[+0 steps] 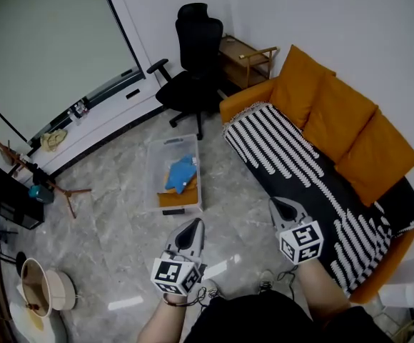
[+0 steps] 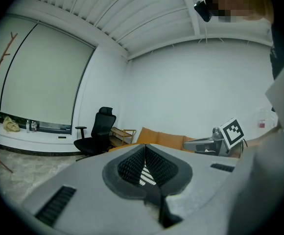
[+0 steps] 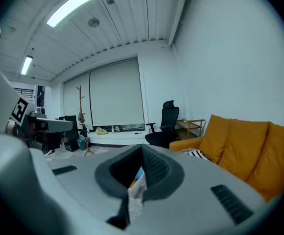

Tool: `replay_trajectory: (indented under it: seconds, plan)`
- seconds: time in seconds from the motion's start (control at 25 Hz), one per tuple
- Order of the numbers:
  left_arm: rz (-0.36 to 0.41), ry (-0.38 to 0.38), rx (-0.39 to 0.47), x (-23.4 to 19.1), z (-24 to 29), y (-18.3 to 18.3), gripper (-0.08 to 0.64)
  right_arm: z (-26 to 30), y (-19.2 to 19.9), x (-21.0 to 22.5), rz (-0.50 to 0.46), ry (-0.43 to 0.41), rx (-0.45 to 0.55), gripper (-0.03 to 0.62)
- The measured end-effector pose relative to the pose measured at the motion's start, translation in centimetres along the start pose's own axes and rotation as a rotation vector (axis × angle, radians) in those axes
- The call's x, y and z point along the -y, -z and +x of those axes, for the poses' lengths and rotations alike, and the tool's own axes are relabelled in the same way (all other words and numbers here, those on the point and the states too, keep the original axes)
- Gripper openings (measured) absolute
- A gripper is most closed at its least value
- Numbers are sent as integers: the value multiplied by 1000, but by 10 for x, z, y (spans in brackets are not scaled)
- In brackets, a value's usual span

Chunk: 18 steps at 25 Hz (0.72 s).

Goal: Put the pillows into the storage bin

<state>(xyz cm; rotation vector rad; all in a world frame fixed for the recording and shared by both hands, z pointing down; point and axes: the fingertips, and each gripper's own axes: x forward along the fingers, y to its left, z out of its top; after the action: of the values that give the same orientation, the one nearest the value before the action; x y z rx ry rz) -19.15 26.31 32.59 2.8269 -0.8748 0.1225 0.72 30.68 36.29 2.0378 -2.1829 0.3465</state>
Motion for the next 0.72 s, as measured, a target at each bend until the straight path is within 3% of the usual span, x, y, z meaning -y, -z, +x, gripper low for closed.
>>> replay_trajectory:
  seconds: [0.72]
  plan:
    - [3, 14, 0, -29, 1, -5, 6, 23, -8, -21, -16, -5, -6, 3]
